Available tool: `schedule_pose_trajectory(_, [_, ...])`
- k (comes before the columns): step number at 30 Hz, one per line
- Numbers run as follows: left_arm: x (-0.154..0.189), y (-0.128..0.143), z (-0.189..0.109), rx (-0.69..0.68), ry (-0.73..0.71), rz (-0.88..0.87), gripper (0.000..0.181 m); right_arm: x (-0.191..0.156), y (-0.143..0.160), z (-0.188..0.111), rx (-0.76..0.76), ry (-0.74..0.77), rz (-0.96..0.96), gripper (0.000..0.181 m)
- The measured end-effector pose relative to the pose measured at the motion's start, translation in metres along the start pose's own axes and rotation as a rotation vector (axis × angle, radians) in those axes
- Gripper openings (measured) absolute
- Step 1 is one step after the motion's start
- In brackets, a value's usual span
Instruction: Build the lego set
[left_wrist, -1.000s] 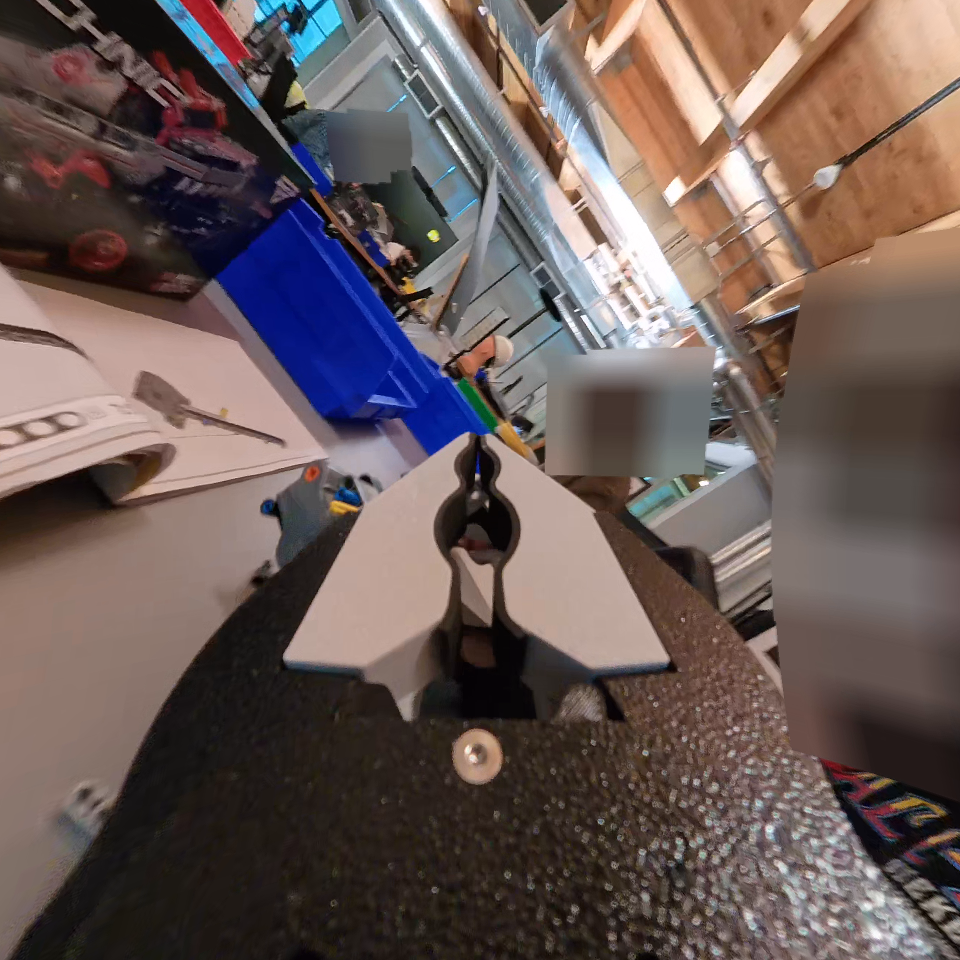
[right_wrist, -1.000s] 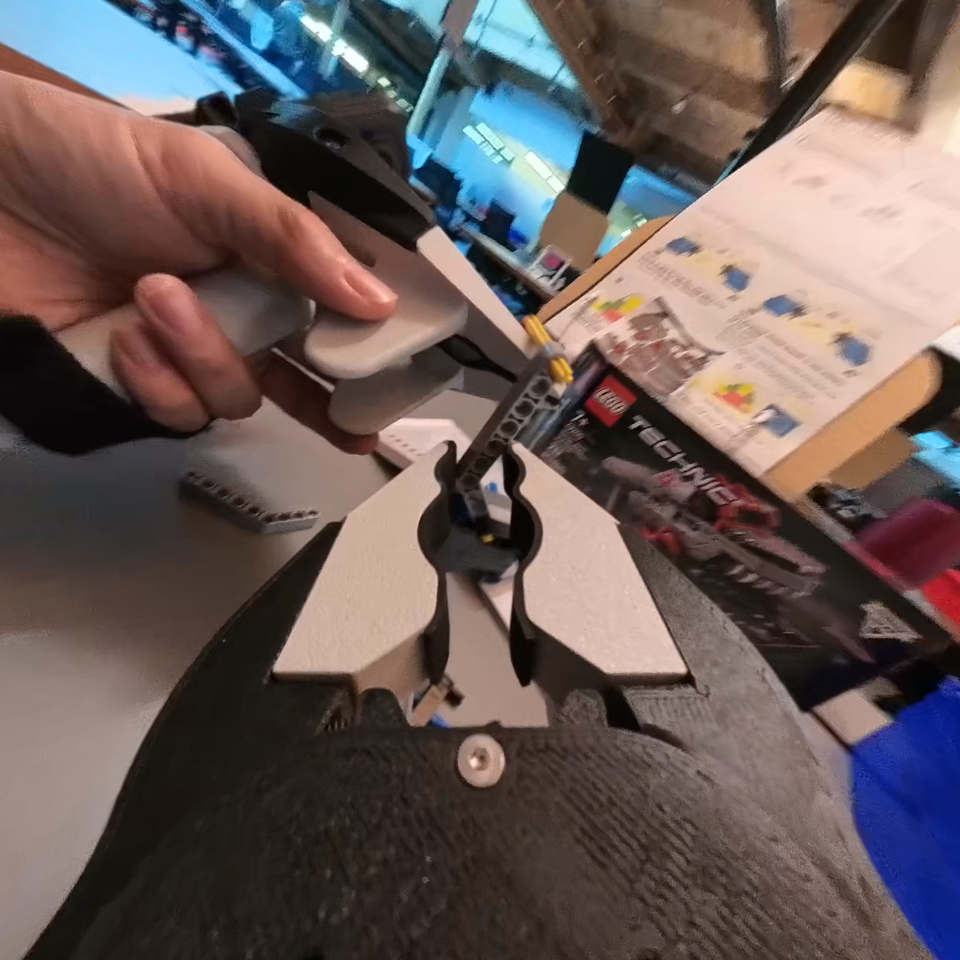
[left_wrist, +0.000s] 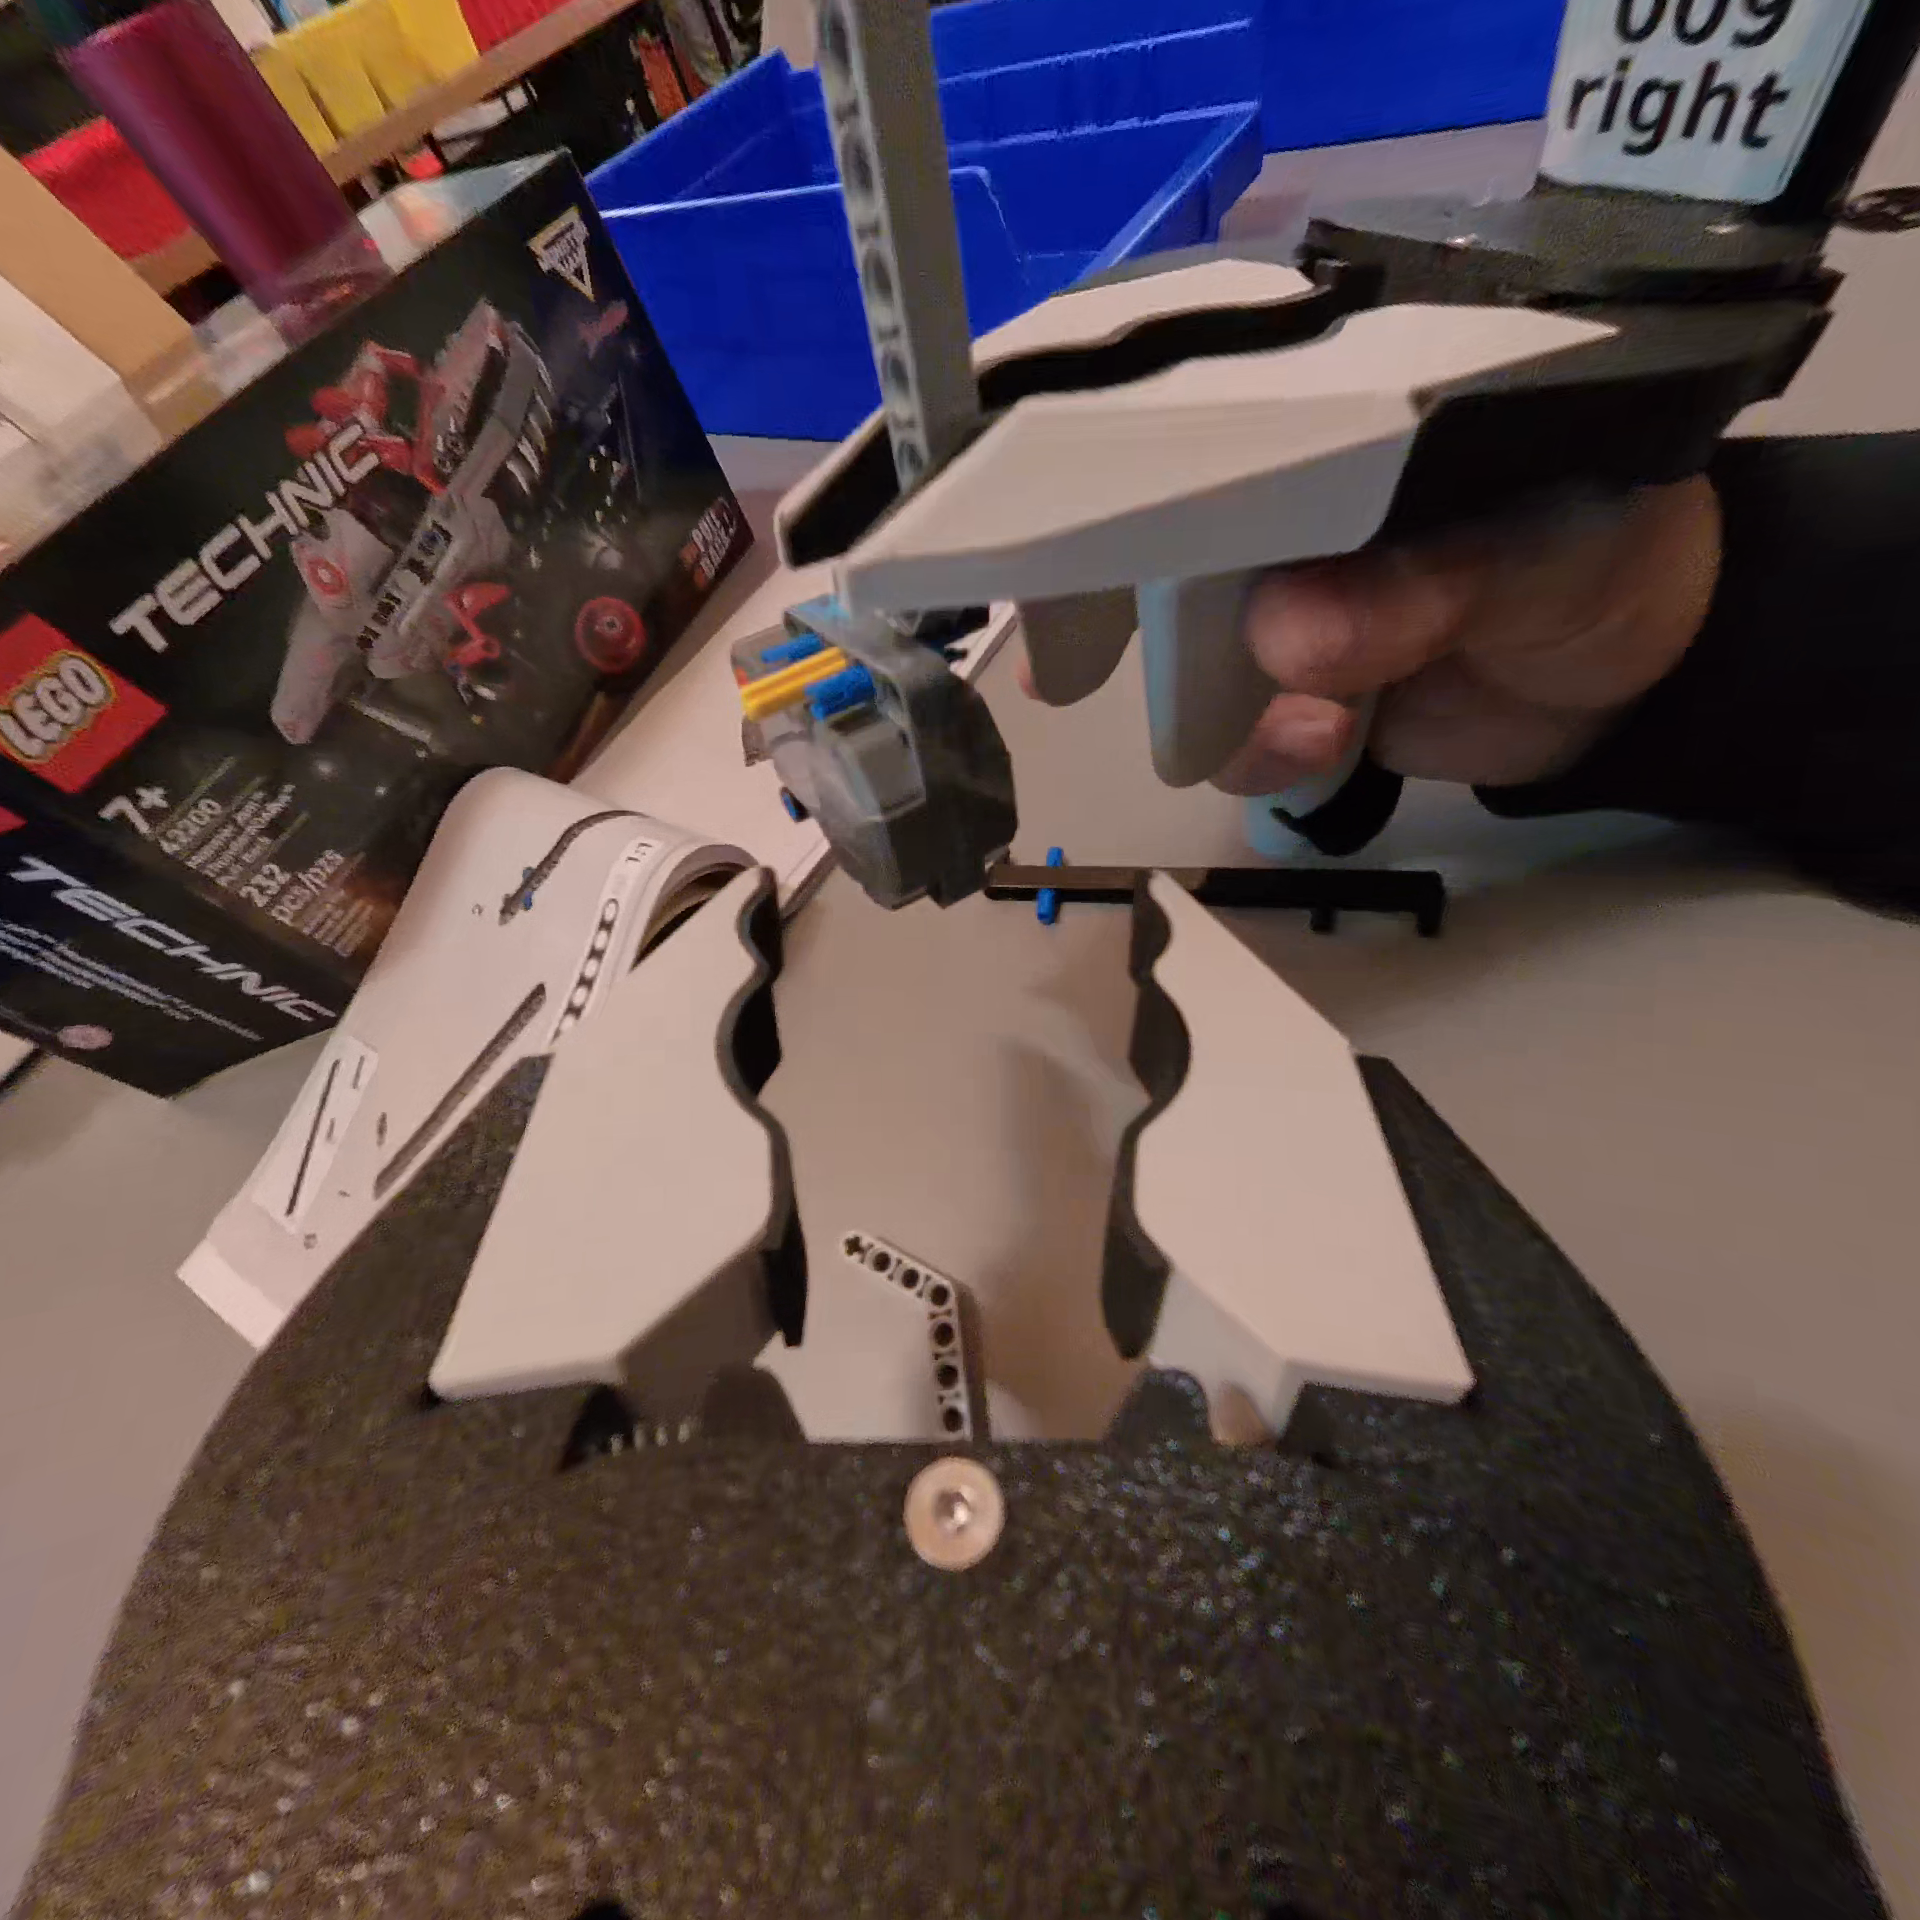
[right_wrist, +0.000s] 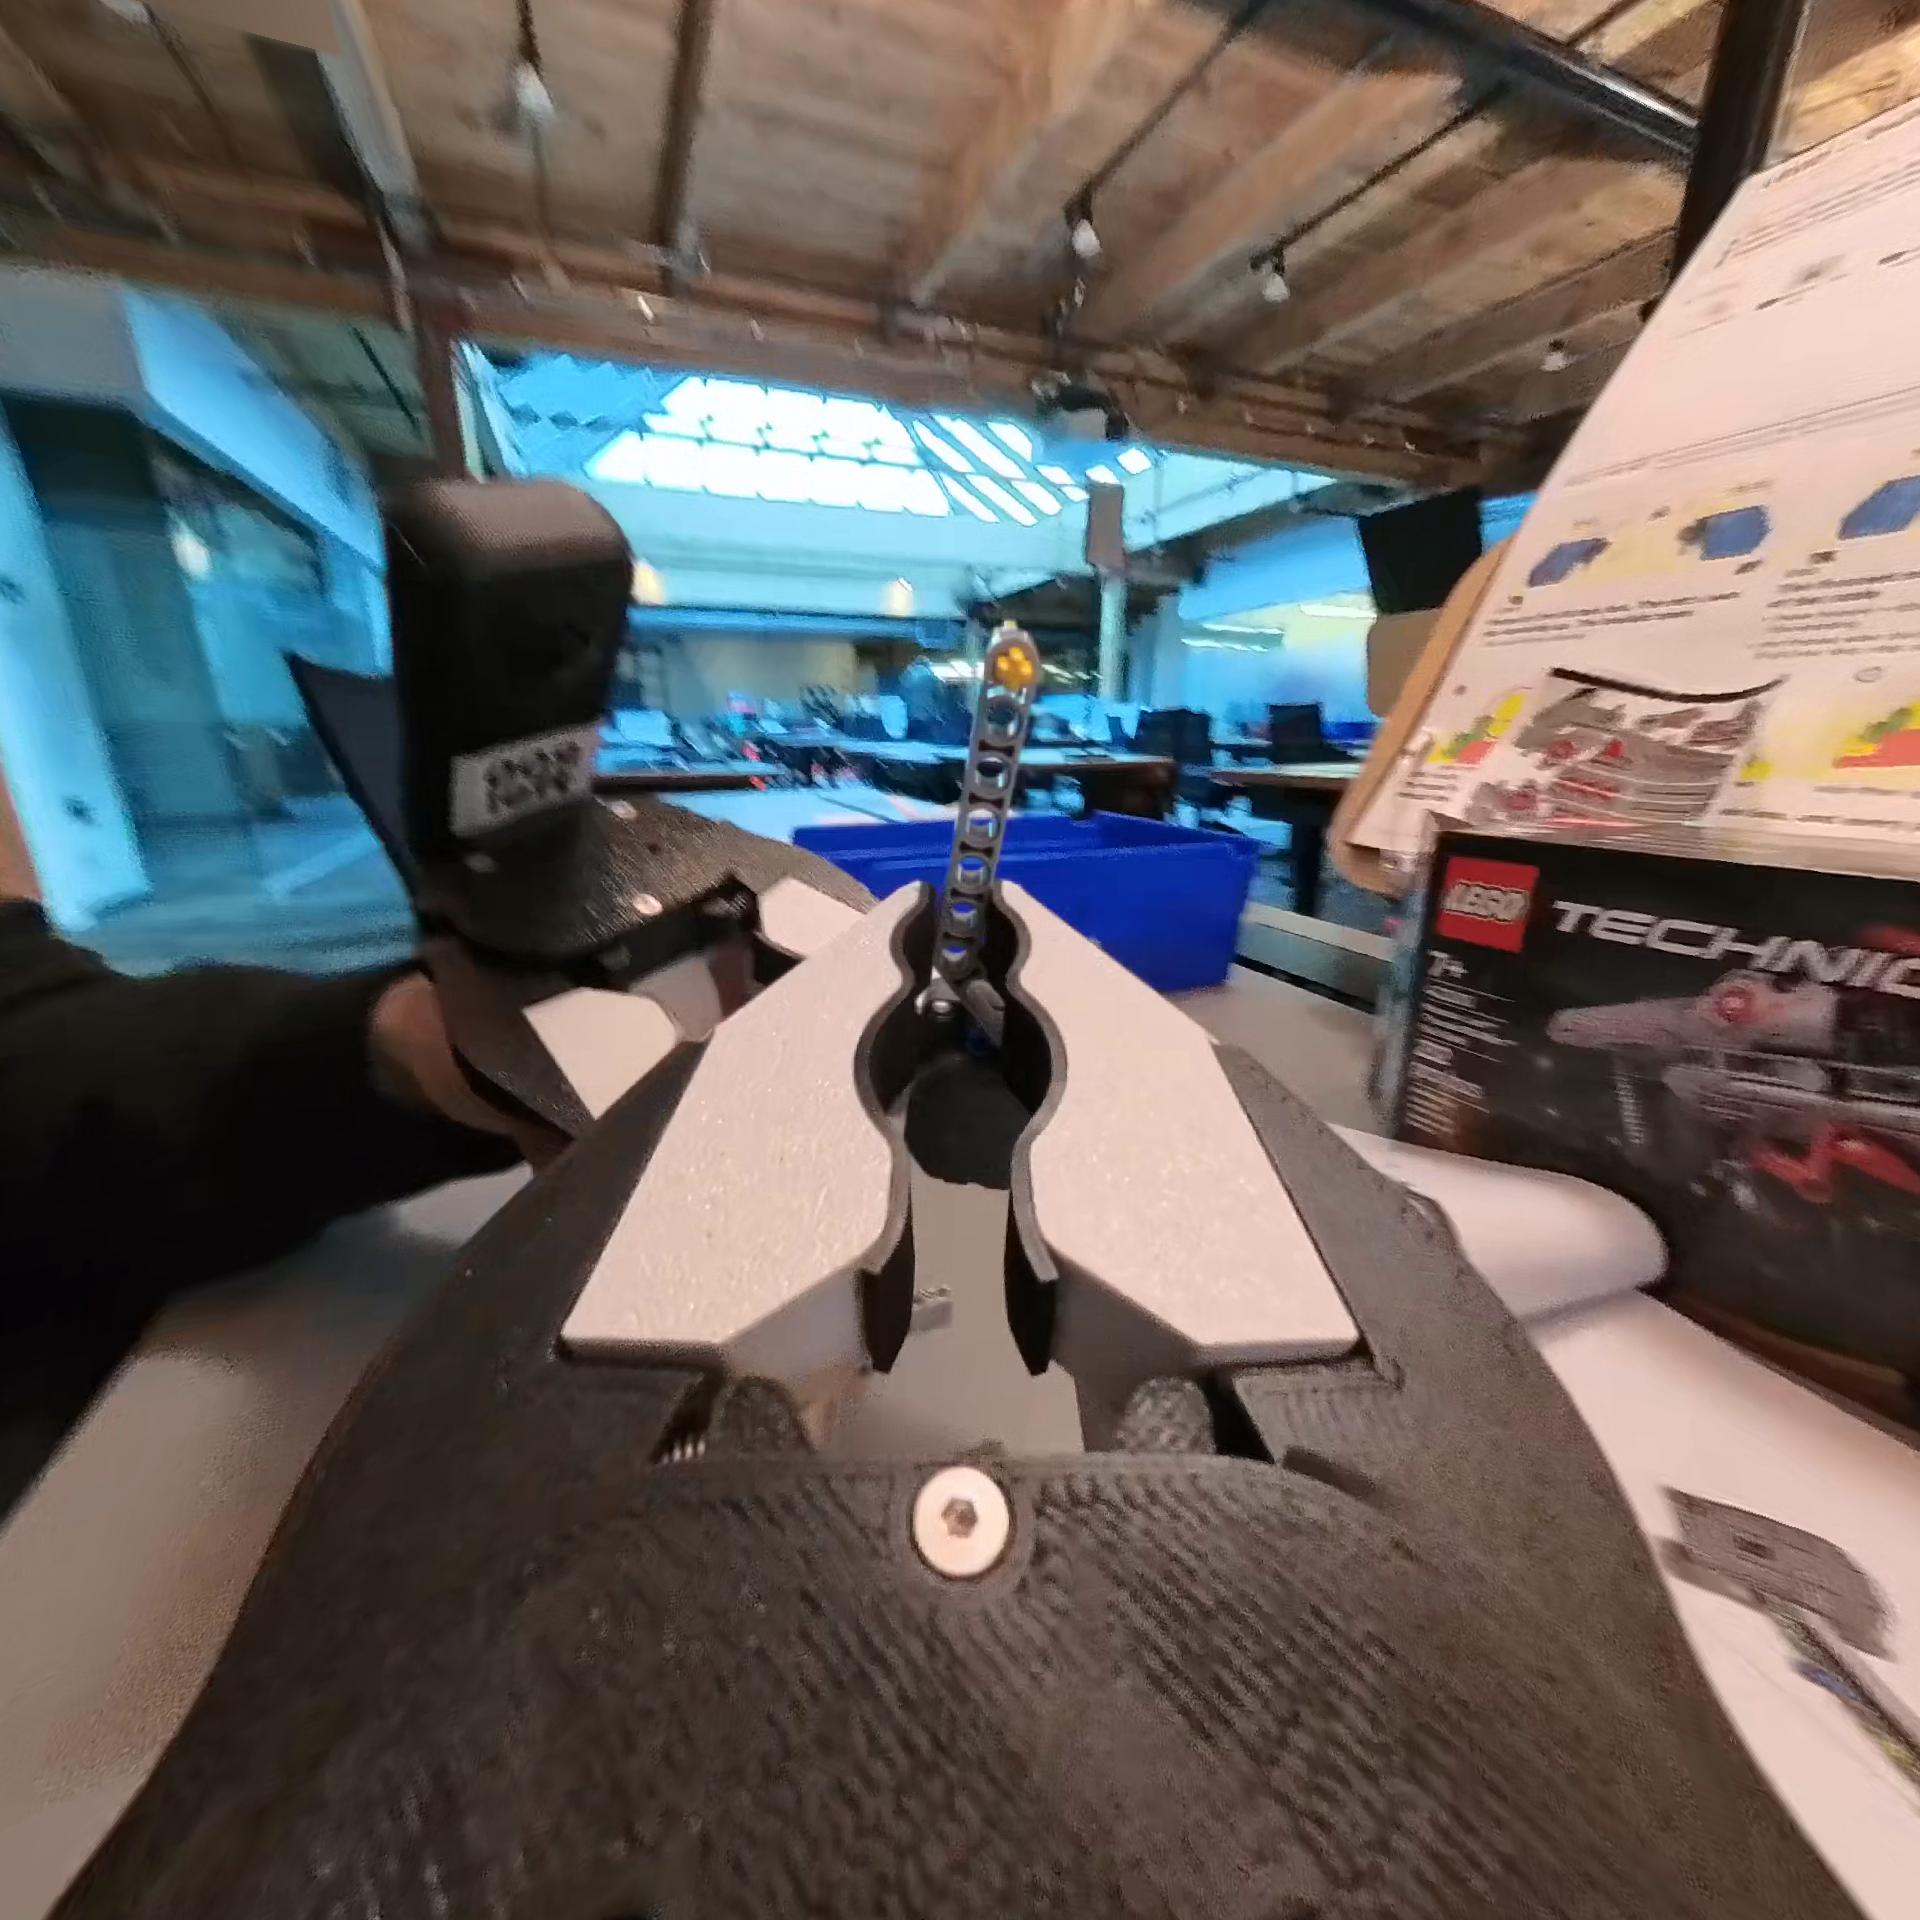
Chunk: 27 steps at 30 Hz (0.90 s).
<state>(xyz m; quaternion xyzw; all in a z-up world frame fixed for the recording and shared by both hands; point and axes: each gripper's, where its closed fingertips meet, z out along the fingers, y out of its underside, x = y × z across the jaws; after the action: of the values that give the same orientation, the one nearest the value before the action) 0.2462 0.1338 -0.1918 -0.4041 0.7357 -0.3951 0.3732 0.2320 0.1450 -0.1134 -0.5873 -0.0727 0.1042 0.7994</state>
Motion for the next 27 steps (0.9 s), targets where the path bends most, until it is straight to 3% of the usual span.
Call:
schedule_pose_trajectory(4, [0.014,-0.007,-0.001,0.031,0.164,-0.161,0.079,-0.017,-0.016,-0.005,0.098,-0.140,0.090,0.005])
schedule_pose_trajectory(8, [0.025,-0.022,-0.015,0.085,0.359,-0.252,0.087,-0.042,-0.020,-0.009,0.104,-0.314,0.124,0.006])
schedule_pose_trajectory(10, [0.032,-0.030,-0.023,0.117,0.432,-0.219,0.080,-0.054,-0.023,-0.010,0.116,-0.379,0.113,0.006])
schedule_pose_trajectory(12, [0.039,-0.031,-0.029,0.113,0.472,-0.161,0.058,-0.057,-0.023,-0.011,0.119,-0.392,0.099,0.006])
schedule_pose_trajectory(16, [0.030,-0.029,-0.028,0.113,0.382,-0.067,0.054,-0.055,-0.020,-0.012,0.106,-0.364,0.058,0.007])
schedule_pose_trajectory(20, [0.007,-0.028,-0.029,0.153,0.273,-0.043,0.054,-0.043,-0.032,-0.015,0.122,-0.283,0.006,0.036])
schedule_pose_trajectory(24, [-0.001,-0.041,-0.042,0.271,0.269,-0.017,0.054,-0.019,-0.018,-0.021,-0.082,-0.154,-0.093,0.053])
schedule_pose_trajectory(27, [0.003,-0.050,-0.048,0.341,0.316,0.013,0.054,-0.015,-0.019,-0.018,-0.146,-0.110,-0.113,0.061])
